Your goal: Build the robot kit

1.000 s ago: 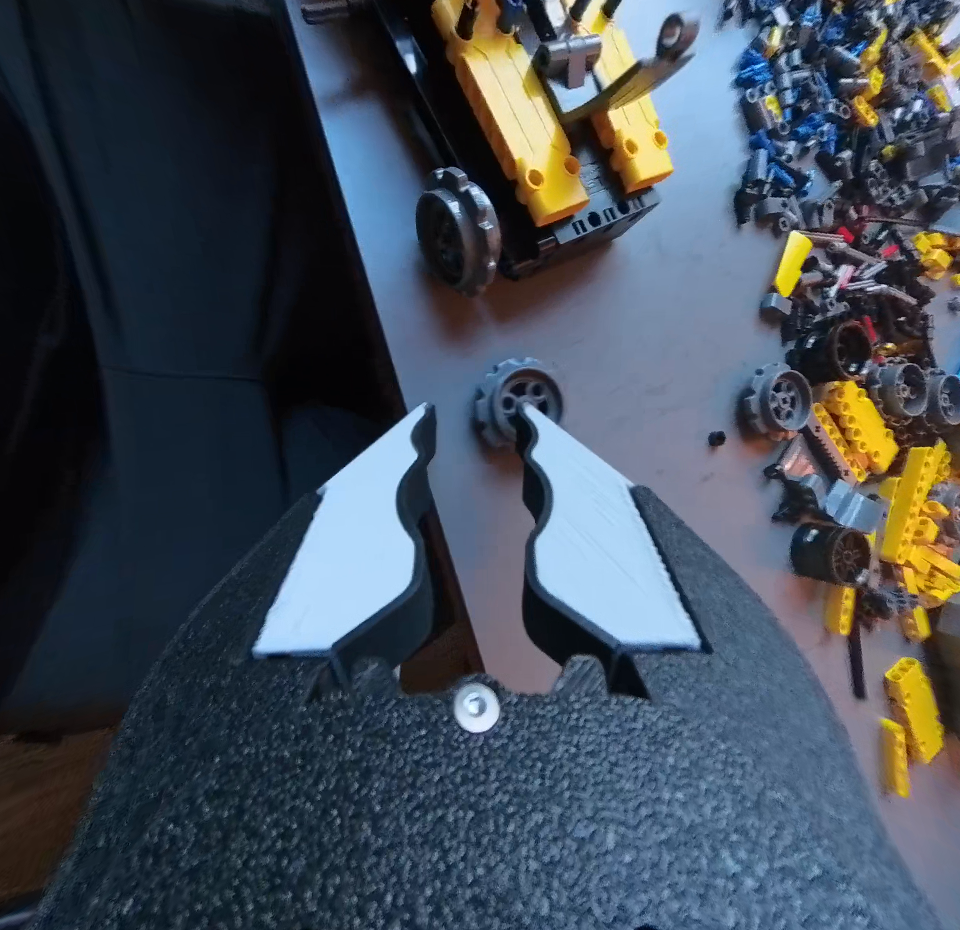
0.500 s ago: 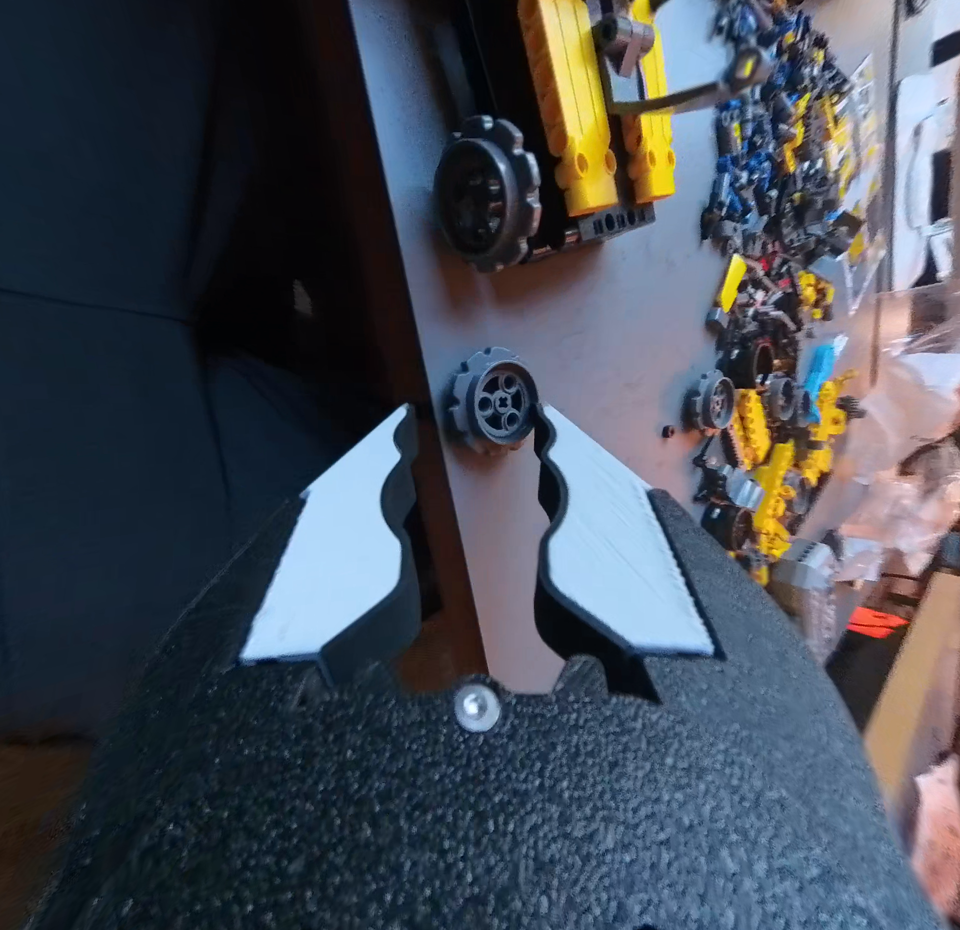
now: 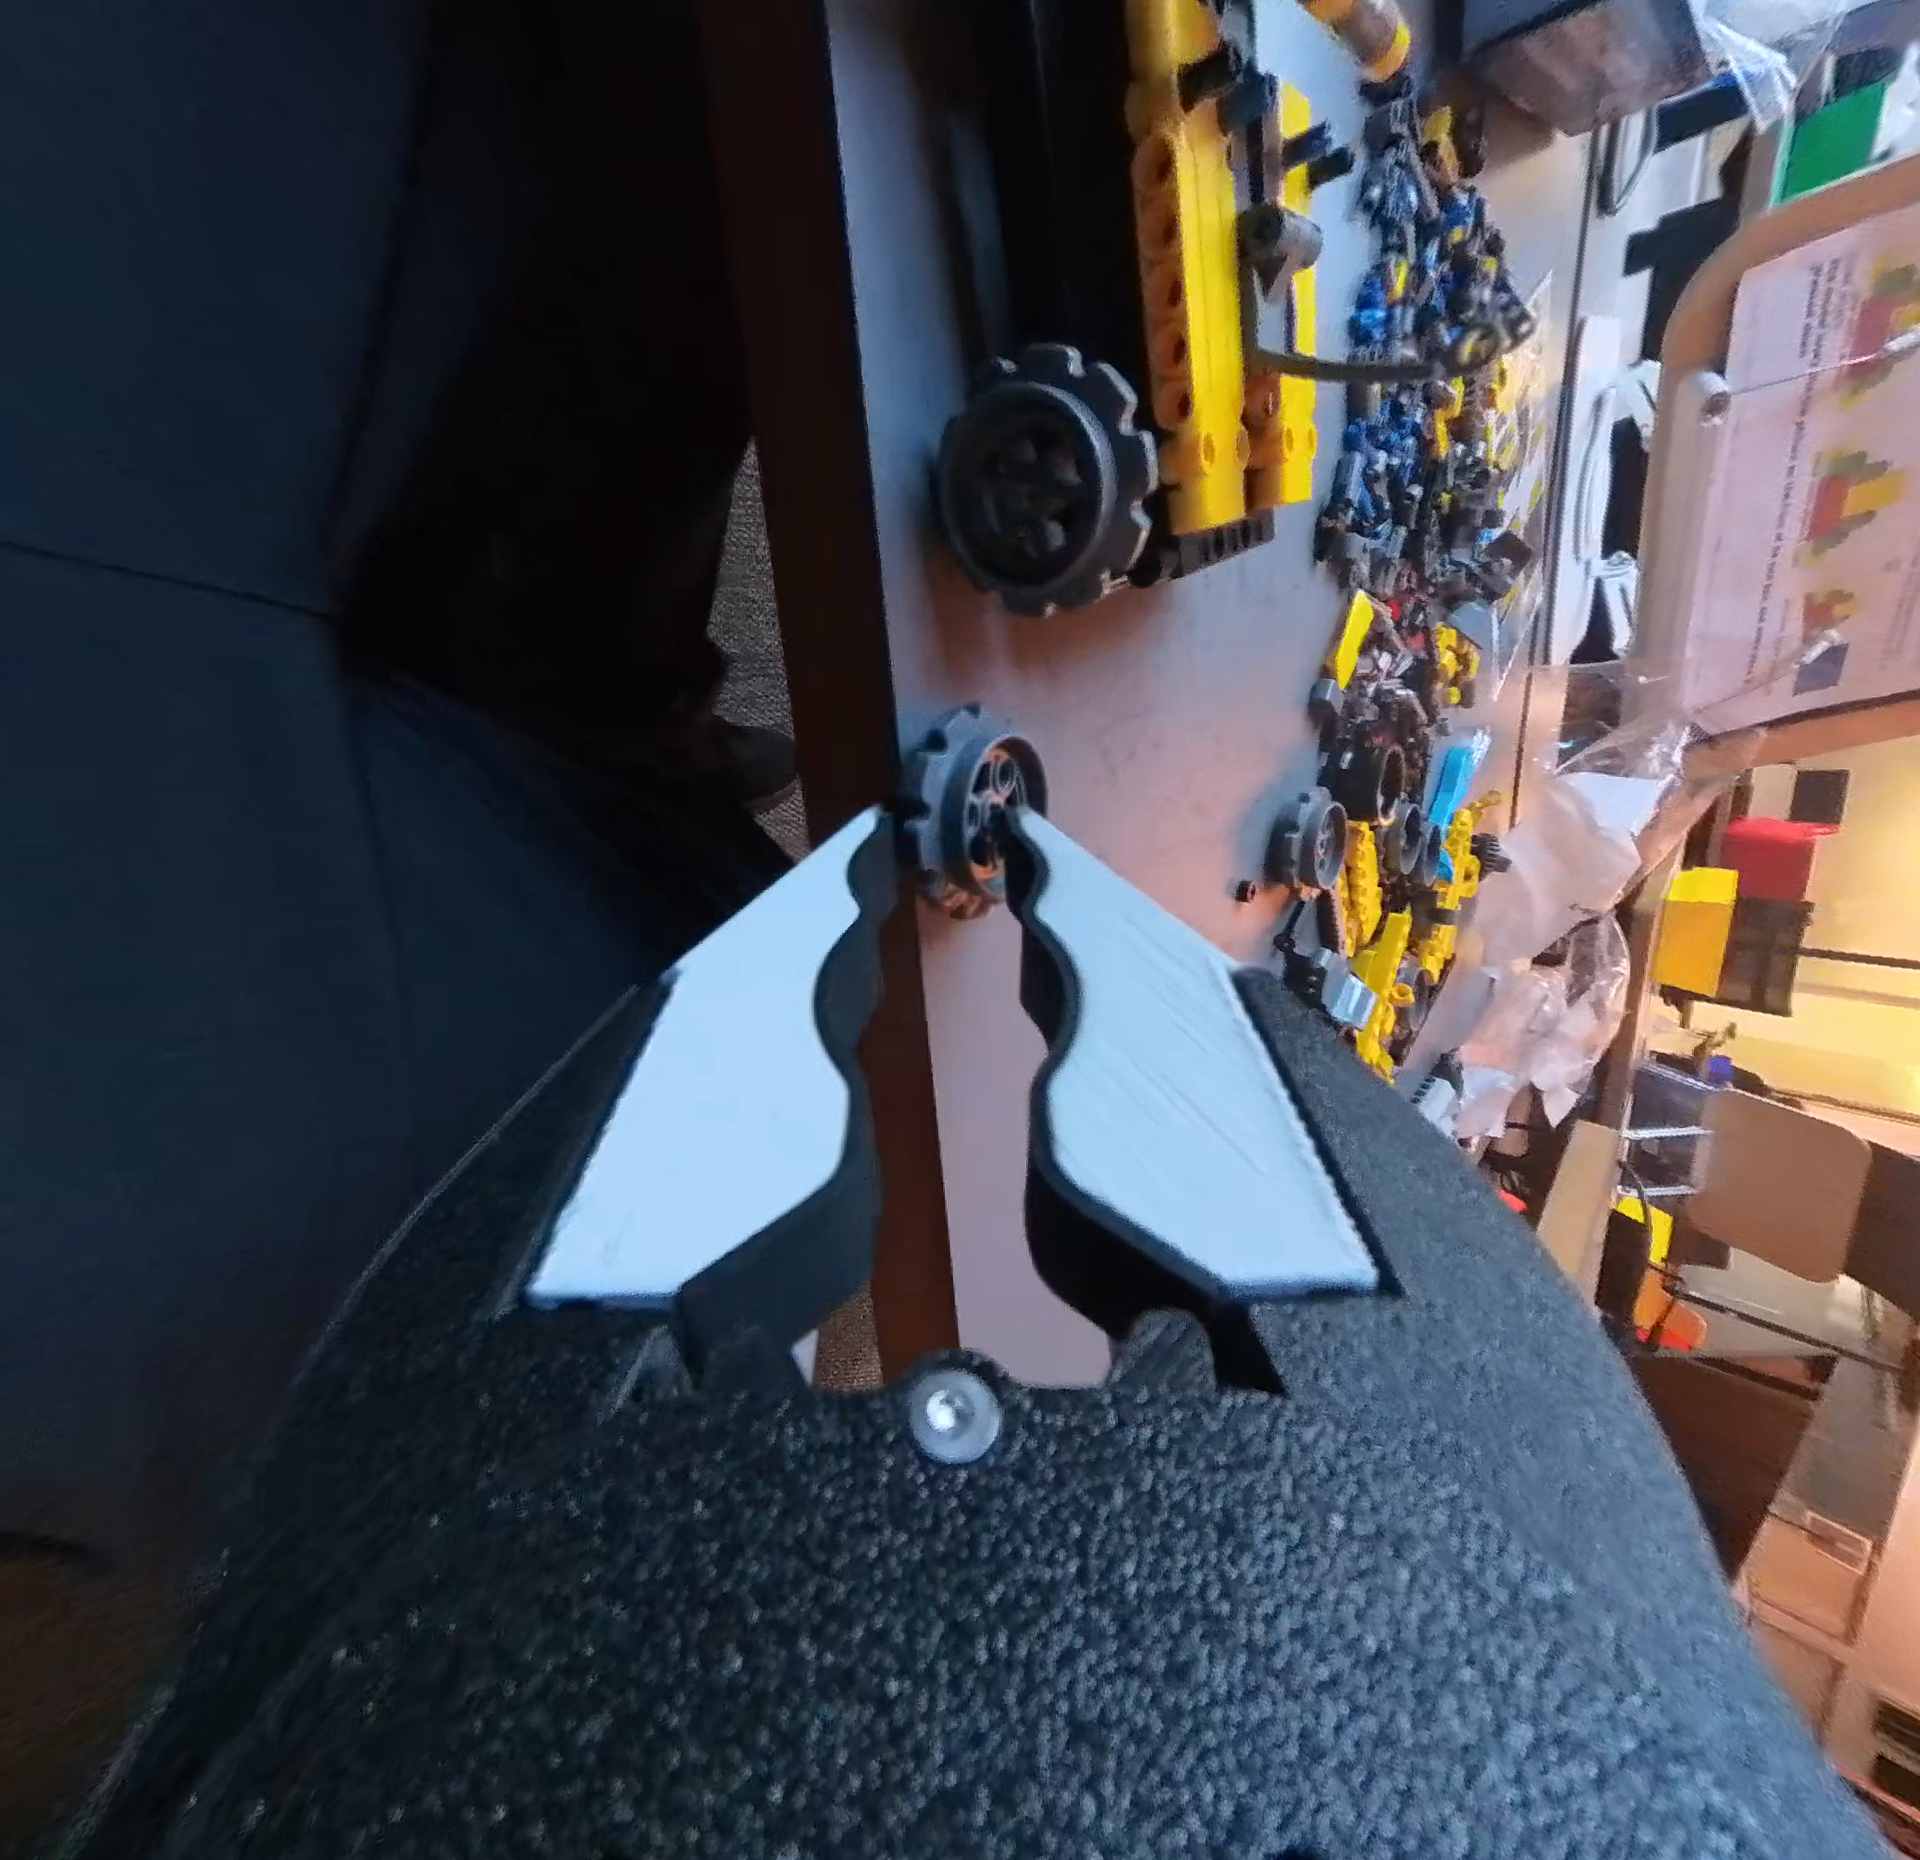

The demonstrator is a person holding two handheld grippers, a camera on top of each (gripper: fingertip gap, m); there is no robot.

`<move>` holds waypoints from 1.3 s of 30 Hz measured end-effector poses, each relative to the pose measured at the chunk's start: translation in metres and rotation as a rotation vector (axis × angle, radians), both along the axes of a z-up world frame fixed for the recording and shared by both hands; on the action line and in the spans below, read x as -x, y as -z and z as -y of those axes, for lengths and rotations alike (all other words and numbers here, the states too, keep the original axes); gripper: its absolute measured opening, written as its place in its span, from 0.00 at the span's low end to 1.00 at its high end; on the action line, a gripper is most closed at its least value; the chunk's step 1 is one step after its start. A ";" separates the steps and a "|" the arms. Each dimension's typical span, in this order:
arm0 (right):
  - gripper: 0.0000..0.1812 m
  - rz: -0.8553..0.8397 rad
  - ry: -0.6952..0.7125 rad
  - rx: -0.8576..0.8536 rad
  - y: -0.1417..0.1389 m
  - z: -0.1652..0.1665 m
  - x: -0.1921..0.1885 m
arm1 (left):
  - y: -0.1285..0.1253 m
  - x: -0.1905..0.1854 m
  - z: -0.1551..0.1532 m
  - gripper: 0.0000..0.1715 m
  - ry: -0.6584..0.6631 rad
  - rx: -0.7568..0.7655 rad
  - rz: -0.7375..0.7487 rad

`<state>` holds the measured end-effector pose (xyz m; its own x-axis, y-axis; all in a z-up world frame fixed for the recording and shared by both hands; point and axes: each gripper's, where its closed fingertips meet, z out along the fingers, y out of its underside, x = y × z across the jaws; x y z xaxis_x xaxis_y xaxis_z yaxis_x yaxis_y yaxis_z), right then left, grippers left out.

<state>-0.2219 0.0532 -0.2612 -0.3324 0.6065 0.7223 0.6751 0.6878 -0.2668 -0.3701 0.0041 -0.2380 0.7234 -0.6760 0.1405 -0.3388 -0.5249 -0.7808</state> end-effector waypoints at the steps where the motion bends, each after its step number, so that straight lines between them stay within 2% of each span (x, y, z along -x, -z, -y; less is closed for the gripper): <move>1: 0.10 -0.011 -0.001 -0.001 -0.003 0.001 0.001 | -0.002 0.003 0.000 0.46 -0.010 -0.010 -0.006; 4: 0.10 -0.058 -0.002 0.012 -0.016 0.005 0.004 | -0.017 0.012 -0.001 0.46 -0.065 -0.080 -0.070; 6: 0.08 -0.102 -0.023 0.025 -0.028 0.014 0.009 | -0.036 0.007 0.005 0.43 -0.068 -0.186 -0.147; 8: 0.08 -0.143 -0.059 0.061 -0.040 0.032 0.014 | -0.059 -0.011 0.016 0.38 -0.030 -0.319 -0.216; 10: 0.08 -0.192 -0.103 0.104 -0.053 0.052 0.022 | -0.073 -0.044 0.031 0.32 0.047 -0.427 -0.213; 13: 0.08 -0.264 -0.179 0.198 -0.070 0.084 0.032 | -0.069 -0.082 0.045 0.26 0.145 -0.541 -0.242; 16: 0.08 -0.315 -0.276 0.262 -0.082 0.112 0.038 | -0.057 -0.095 0.049 0.20 0.206 -0.705 -0.381; 18: 0.08 -0.329 -0.315 0.322 -0.084 0.125 0.040 | -0.056 -0.103 0.055 0.15 0.237 -0.778 -0.399; 21: 0.08 -0.344 -0.340 0.365 -0.082 0.129 0.041 | -0.054 -0.108 0.064 0.07 0.267 -0.831 -0.395; 24: 0.09 -0.349 -0.325 0.370 -0.077 0.125 0.044 | -0.052 -0.103 0.065 0.07 0.247 -0.865 -0.427; 28: 0.11 -0.310 -0.266 0.349 -0.059 0.115 0.049 | -0.039 -0.093 0.060 0.08 0.207 -0.894 -0.558; 31: 0.19 -0.320 -0.250 0.343 -0.056 0.117 0.053 | -0.026 -0.085 0.054 0.07 0.179 -0.860 -0.639; 36: 0.09 -0.342 -0.180 0.159 -0.050 0.099 0.059 | -0.024 -0.079 0.048 0.07 0.107 -0.773 -0.563; 39: 0.09 -0.352 -0.193 0.150 -0.049 0.103 0.061 | -0.017 -0.078 0.048 0.06 0.076 -0.706 -0.573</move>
<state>-0.2828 -0.0501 -0.2118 -0.1992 0.6644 0.7204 0.3876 0.7286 -0.5648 -0.2923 -0.0434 -0.2205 0.5049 -0.5175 -0.6909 -0.7880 0.0504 -0.6136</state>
